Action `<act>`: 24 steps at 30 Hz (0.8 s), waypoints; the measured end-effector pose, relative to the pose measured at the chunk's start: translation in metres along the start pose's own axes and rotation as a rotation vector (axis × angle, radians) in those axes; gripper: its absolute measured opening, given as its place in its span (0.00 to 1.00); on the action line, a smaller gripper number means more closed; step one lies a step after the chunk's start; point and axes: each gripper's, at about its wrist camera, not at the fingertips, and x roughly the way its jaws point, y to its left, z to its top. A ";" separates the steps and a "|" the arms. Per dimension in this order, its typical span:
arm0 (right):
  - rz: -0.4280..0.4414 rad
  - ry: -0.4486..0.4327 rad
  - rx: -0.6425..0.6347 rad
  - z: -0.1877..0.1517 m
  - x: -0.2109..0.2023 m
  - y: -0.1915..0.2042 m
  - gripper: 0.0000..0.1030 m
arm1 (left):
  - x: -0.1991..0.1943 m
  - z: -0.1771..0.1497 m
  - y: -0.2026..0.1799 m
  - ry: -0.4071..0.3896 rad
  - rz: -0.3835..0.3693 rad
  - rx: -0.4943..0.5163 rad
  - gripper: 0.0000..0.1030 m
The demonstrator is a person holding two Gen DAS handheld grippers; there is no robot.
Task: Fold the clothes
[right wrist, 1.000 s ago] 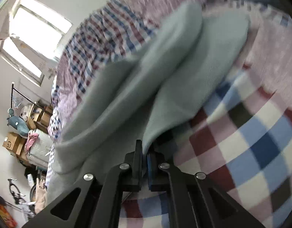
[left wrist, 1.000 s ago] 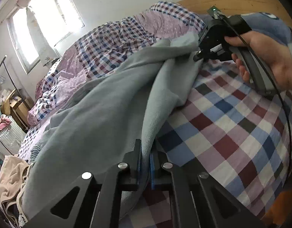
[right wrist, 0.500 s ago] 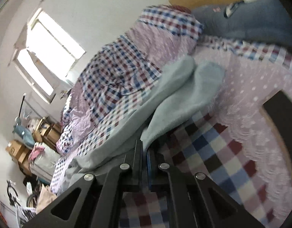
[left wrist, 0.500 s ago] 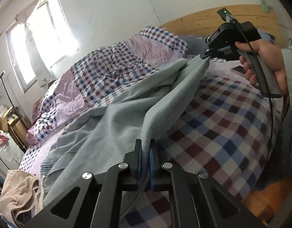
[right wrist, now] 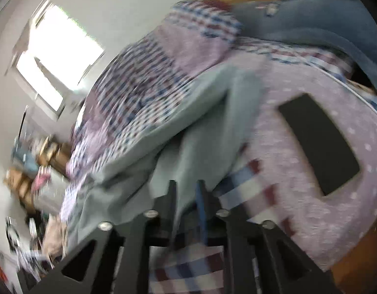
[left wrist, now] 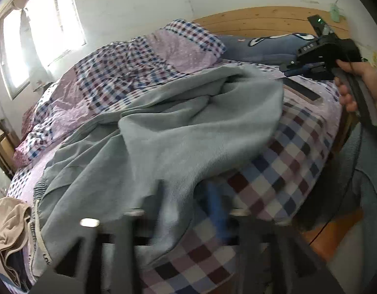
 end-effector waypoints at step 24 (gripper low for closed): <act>-0.170 0.059 0.010 0.091 0.133 -0.055 0.45 | 0.057 0.008 0.020 0.071 -0.024 -0.233 0.73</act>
